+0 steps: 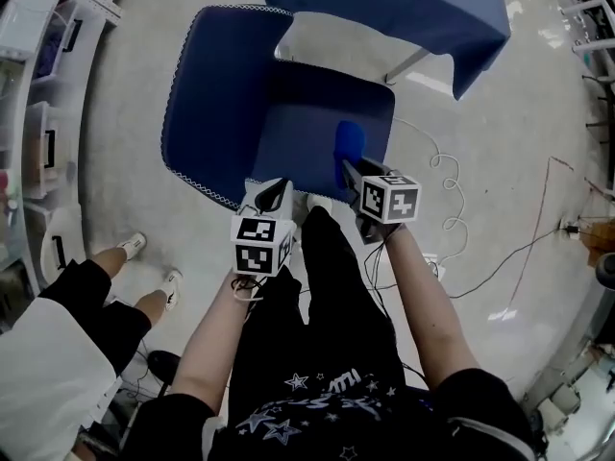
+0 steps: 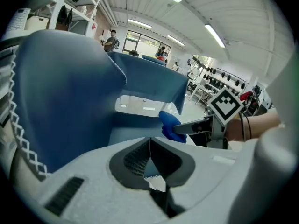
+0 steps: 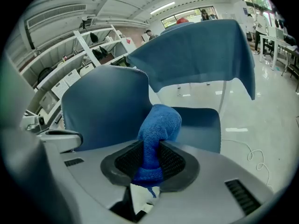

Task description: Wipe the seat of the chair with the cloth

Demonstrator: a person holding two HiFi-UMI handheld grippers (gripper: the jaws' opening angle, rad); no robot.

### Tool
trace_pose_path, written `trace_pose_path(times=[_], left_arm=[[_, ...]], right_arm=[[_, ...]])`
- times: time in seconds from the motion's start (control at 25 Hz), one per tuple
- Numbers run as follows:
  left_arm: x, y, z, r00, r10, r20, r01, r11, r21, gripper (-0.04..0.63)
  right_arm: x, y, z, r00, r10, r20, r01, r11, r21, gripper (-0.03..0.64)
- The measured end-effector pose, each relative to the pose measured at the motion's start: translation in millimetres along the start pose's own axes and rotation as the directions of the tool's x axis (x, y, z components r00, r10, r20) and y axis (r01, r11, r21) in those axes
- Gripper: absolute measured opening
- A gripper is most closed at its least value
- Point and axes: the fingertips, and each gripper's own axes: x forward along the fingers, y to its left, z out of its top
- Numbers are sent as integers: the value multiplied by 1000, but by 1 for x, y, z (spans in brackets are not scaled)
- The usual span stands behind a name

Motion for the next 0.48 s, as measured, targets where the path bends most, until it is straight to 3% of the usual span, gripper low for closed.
trace_pose_path(times=[0.32,0.48], left_arm=[[51,45,20,997,76,3,-76,997,-13,20],[69,61,19,995,97,-4,-96,985,-142,20]], right_arm=[[79,-13,49,997,68,-28,-70,991,-111,100],[119,-16,66,995,93,-35,-97,987,-131,100]])
